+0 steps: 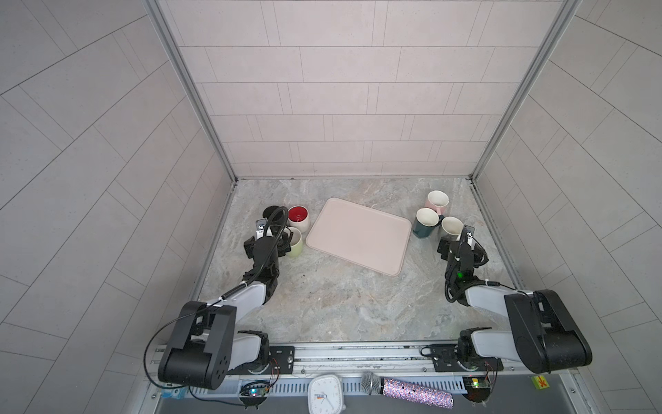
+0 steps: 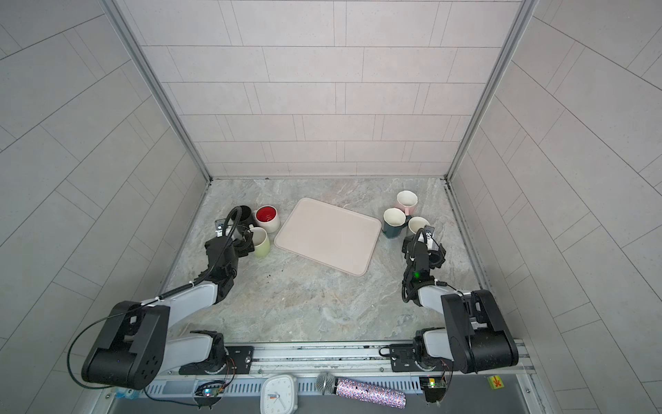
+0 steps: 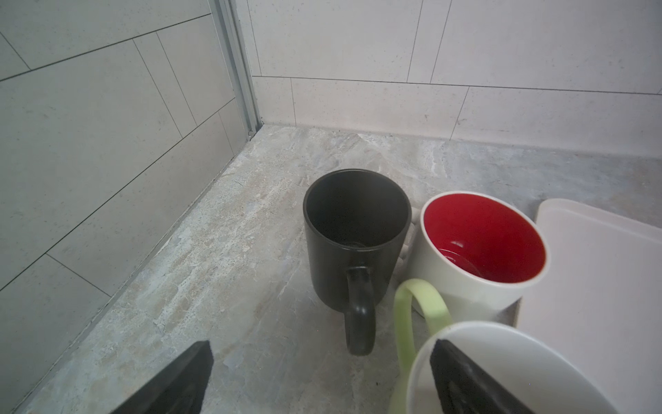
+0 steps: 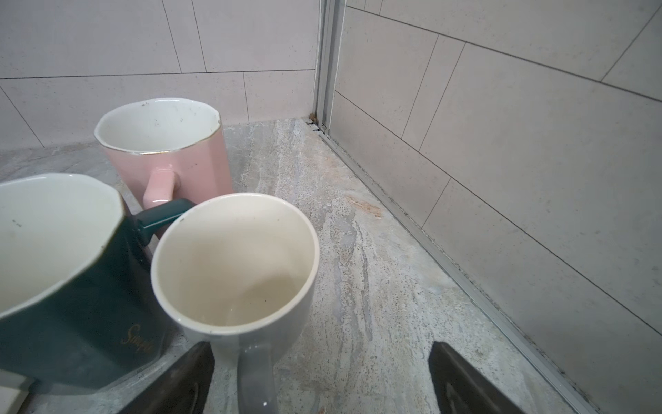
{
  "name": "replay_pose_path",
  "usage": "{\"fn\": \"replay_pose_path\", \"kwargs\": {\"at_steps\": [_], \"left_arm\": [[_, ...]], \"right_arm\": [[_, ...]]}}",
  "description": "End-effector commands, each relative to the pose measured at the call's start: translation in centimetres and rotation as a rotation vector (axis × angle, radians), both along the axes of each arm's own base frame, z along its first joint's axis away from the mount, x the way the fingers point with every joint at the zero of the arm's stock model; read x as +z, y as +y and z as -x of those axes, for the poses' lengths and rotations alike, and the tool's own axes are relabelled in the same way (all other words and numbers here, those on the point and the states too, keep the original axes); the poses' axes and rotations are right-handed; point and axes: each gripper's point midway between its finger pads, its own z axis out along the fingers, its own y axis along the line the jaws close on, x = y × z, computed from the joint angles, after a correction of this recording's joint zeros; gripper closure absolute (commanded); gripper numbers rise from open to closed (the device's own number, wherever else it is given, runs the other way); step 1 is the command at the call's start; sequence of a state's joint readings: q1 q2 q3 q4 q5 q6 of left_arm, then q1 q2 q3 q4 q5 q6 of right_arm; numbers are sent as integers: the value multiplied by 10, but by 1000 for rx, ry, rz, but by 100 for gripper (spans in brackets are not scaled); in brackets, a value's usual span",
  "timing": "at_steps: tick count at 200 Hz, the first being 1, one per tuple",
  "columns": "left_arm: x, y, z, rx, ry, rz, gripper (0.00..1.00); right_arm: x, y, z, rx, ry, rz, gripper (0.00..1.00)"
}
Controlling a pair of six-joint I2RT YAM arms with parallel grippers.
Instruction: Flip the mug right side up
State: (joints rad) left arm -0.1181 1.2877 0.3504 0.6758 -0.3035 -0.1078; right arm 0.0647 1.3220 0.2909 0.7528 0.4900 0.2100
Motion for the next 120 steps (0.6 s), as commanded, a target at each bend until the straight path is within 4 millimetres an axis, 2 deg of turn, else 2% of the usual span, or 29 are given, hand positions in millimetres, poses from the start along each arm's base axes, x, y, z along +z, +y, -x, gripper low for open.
{"fn": "replay_pose_path", "kwargs": {"at_steps": [1, 31, 49, 50, 74, 84, 120], "left_arm": [[-7, 2, -5, -7, 0, 14, 0], [-10, 1, -9, -21, 31, 12, 0], [-9, 4, -10, -7, 28, -2, 0], [-9, 4, -10, -7, 29, -3, 0], [-8, 8, -8, 8, 15, -12, 0], [-7, 10, -8, 18, 11, -19, 0], [-7, 12, -9, 30, 14, -23, 0]], "right_arm": [[7, -2, -6, -12, -8, 6, 5], [10, -9, -8, -31, -22, 21, 5], [1, -26, -2, -96, -62, -19, 3], [5, -28, -3, -100, -84, -19, 3], [1, -25, -4, -79, -50, -33, 3], [0, -22, -9, -57, -41, -38, 3], [-3, 12, -29, 142, -34, 45, 3]]}}
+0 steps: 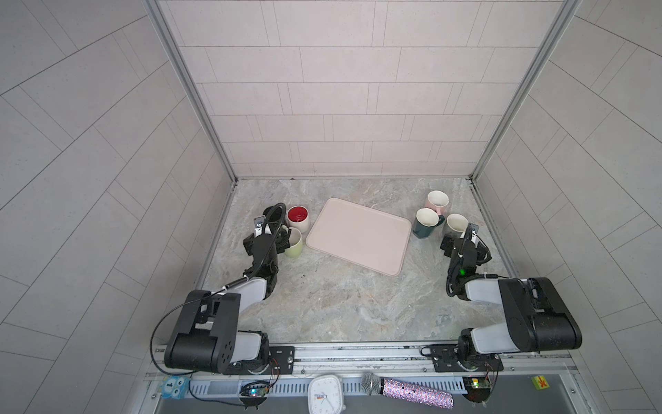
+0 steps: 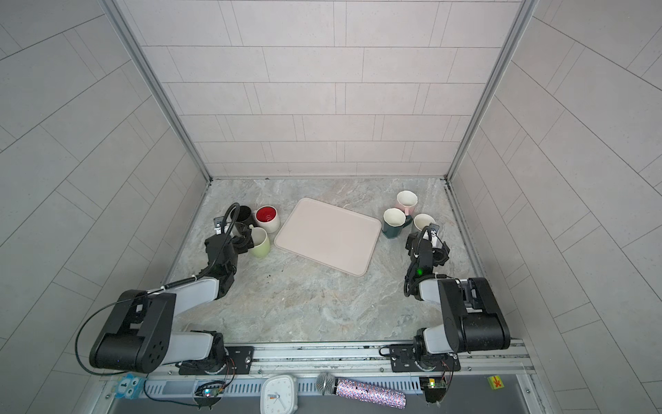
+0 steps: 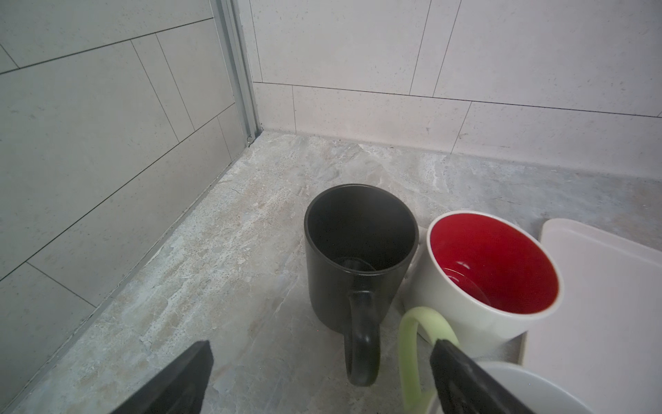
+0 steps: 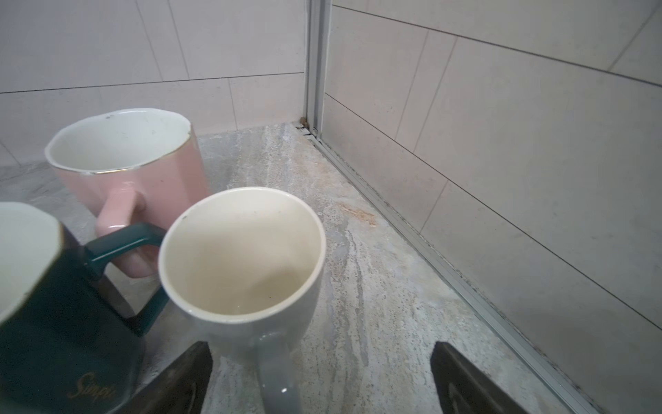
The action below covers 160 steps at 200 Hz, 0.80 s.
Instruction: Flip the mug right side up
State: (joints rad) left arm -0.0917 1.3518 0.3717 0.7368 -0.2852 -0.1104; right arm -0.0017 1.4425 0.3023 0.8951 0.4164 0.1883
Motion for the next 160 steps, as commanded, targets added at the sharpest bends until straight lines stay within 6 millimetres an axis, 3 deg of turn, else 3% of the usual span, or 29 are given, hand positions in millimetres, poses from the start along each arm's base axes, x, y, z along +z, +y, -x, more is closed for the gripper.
{"fn": "replay_pose_path", "kwargs": {"at_steps": [1, 65, 160], "left_arm": [[-7, 7, 1, 20, 33, -33, 0], [-14, 6, -9, 7, 94, -23, 0], [-18, 8, -24, -37, 117, -24, 0]], "right_arm": [[5, 24, -16, 136, -13, 55, 2], [-8, 31, -20, 170, -4, 65, 1], [-7, 34, -21, 186, -14, 73, 1]]}}
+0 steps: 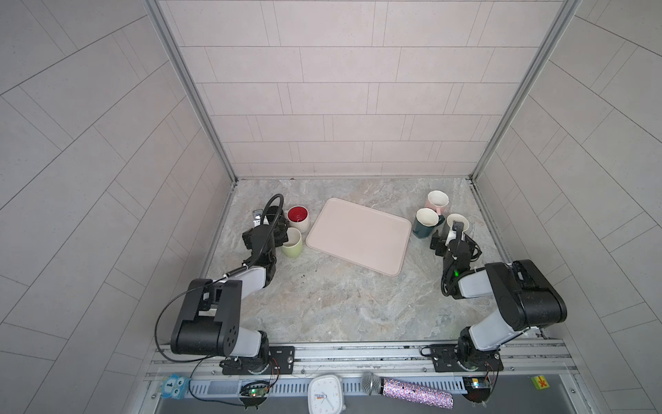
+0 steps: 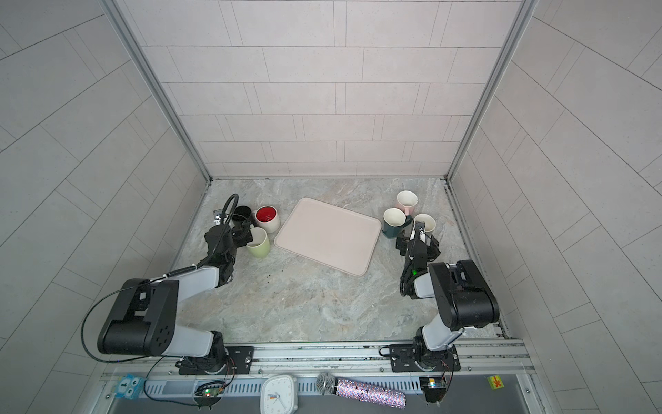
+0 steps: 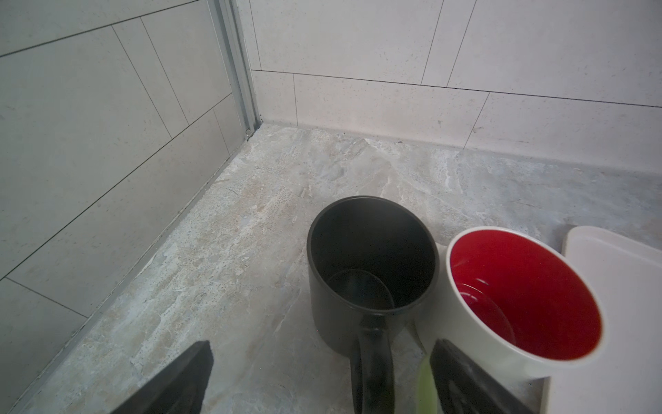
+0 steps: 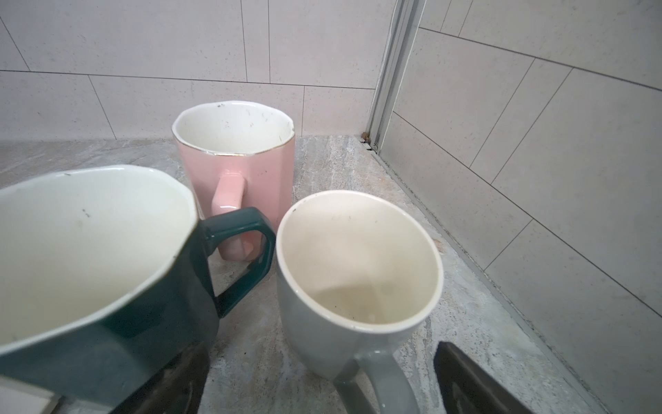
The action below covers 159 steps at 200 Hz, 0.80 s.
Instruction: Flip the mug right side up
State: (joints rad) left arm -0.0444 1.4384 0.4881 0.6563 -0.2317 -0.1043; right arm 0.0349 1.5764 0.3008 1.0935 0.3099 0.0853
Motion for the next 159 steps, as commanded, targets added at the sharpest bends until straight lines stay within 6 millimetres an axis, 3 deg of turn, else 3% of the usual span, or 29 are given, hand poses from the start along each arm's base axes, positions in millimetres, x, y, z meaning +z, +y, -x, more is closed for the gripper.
{"fn": "replay_pose_path", "kwargs": {"at_steps": [1, 20, 94, 159], "left_arm": [[-16, 0, 0, -37, 63, -32, 0], [-24, 0, -4, -98, -17, 20, 0], [-37, -5, -2, -130, 5, 10, 0], [-34, -11, 1, -158, -14, 2, 0]], "right_arm": [[-1, 4, 1, 21, 1, 17, 1], [-2, 4, 1, 22, 5, 18, 1], [-2, 5, -4, 12, 35, 30, 1], [-3, 9, -6, 33, 43, 36, 1]]}}
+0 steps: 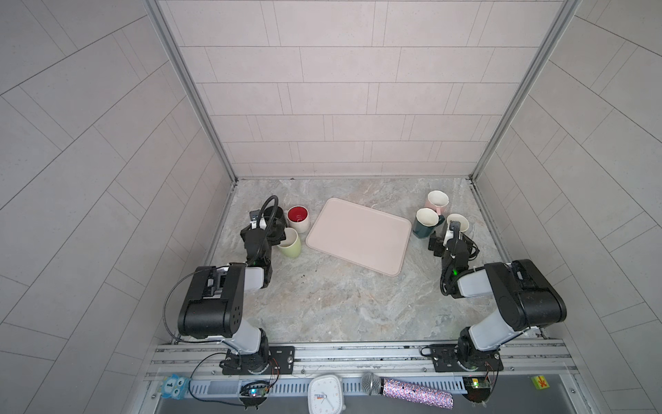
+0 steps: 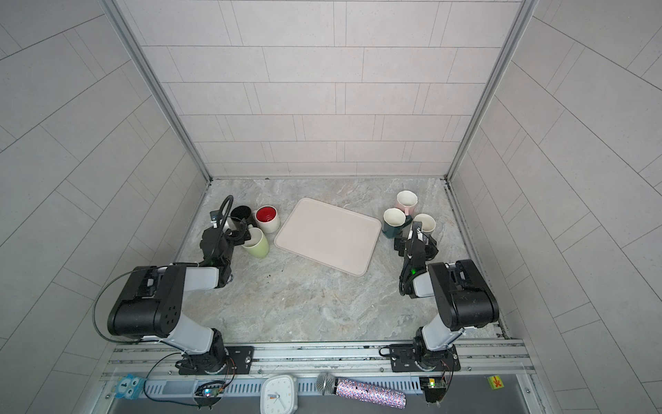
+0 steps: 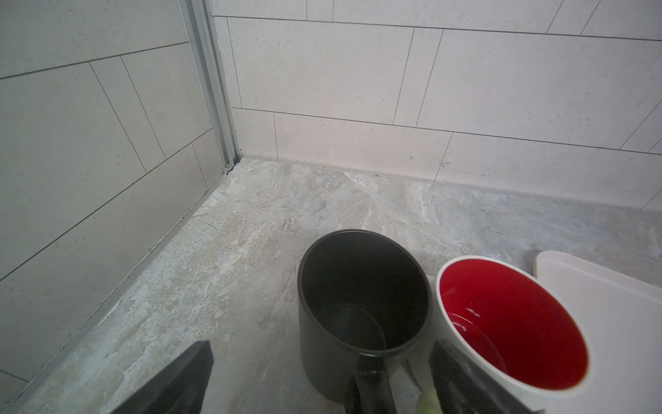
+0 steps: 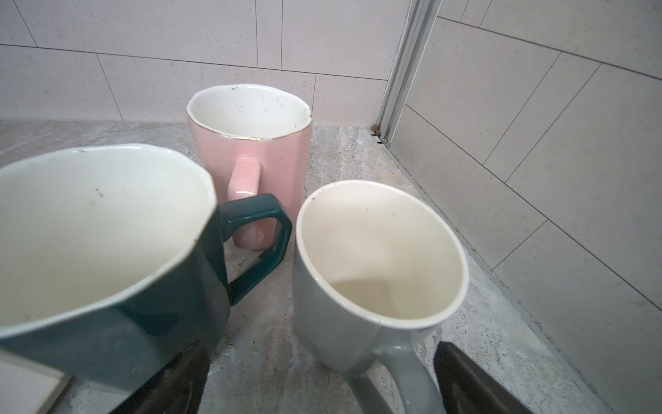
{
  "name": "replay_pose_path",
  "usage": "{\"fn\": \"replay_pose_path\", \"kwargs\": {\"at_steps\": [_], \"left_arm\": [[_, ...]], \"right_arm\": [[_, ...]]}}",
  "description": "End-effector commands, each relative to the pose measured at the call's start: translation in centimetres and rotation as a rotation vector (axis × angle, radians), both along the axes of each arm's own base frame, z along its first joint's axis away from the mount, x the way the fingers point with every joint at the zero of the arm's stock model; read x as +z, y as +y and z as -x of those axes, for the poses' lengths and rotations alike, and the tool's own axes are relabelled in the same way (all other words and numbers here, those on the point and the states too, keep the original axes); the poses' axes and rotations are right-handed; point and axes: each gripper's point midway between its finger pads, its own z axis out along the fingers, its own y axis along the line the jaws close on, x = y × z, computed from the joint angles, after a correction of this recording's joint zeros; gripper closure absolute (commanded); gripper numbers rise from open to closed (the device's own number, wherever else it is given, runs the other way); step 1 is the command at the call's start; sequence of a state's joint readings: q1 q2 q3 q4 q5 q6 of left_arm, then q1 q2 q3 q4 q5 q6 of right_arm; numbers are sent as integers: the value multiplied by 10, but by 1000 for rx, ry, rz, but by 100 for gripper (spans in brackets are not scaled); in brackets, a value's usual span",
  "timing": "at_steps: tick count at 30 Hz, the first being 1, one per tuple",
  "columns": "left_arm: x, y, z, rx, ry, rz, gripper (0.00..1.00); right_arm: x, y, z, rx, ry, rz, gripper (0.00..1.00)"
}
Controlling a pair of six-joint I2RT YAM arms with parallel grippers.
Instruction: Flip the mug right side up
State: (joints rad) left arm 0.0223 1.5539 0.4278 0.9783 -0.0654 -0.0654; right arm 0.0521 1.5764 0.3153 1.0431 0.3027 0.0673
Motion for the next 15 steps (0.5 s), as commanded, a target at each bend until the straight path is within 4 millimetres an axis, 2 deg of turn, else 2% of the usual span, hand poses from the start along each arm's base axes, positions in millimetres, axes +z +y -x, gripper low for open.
{"fn": "replay_pose_path", "kwargs": {"at_steps": [1, 15], "left_arm": [[-37, -11, 13, -57, 121, -25, 0], [-38, -12, 12, -65, 129, -28, 0]], "right_arm": [[3, 1, -4, 4, 1, 20, 1], [3, 3, -6, 14, 13, 22, 1]]}}
